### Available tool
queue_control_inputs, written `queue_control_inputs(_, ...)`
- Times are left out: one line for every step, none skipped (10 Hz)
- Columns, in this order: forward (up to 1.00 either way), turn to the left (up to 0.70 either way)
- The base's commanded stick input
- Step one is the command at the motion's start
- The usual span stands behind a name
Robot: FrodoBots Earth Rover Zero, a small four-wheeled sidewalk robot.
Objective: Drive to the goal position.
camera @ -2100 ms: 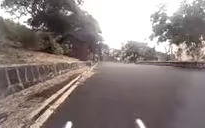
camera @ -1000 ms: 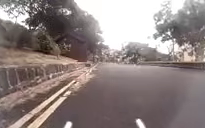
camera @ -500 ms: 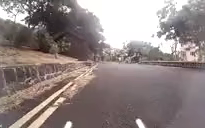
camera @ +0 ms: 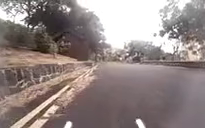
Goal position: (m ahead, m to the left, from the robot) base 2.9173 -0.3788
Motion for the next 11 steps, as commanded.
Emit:
queue_control_inputs(0.7, -0.23)
queue_control_inputs(0.7, -0.2)
queue_control_inputs(0.7, -0.17)
queue_control_inputs(0.7, -0.14)
queue_control_inputs(0.7, -0.11)
queue_control_inputs(0.7, -0.08)
queue_control_inputs(0.7, -0.05)
queue_control_inputs(0.7, -0.02)
queue_control_inputs(0.7, 0.0)
queue_control_inputs(0.7, 0.0)
queue_control_inputs(0.7, 0.0)
